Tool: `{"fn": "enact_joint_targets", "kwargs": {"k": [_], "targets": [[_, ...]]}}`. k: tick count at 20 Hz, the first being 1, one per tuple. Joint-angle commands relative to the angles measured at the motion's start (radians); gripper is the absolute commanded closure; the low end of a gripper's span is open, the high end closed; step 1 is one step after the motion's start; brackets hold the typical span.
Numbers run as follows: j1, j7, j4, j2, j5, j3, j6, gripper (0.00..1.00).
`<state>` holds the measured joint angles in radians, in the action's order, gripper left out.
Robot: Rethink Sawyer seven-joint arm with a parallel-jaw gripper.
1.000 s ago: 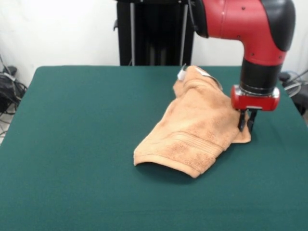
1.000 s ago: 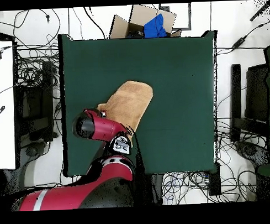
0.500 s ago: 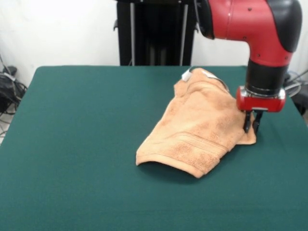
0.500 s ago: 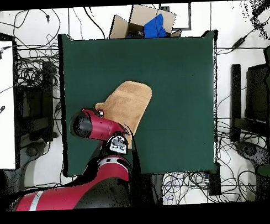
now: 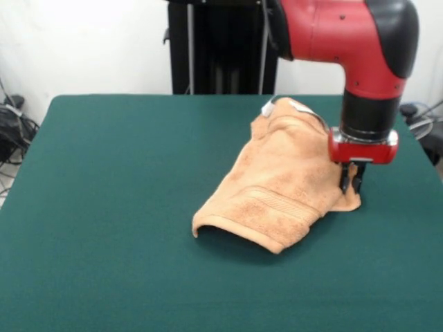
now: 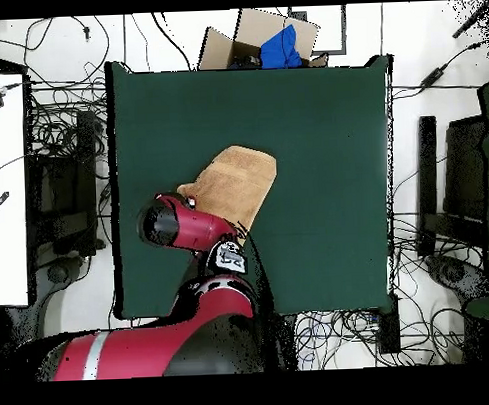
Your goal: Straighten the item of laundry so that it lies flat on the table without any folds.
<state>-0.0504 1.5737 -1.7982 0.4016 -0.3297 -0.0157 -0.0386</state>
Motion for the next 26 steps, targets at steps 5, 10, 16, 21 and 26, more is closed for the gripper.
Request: {"fn": "enact_joint_targets", "kwargs": {"k": [5, 10, 16, 21, 26], "targets": [[0.237, 0.095, 0.026, -0.122, 0.230, -0.103, 0.127, 1.00], [0.285, 0.098, 0.041, -0.129, 0.320, -0.104, 0.115, 1.00], [0.263, 0.158, 0.056, -0.135, 0.322, -0.101, 0.115, 1.00], [0.219, 0.194, 0.066, -0.142, 0.286, -0.090, 0.123, 1.00], [0.150, 0.239, 0.075, -0.144, 0.227, -0.064, 0.130, 1.00]]}}
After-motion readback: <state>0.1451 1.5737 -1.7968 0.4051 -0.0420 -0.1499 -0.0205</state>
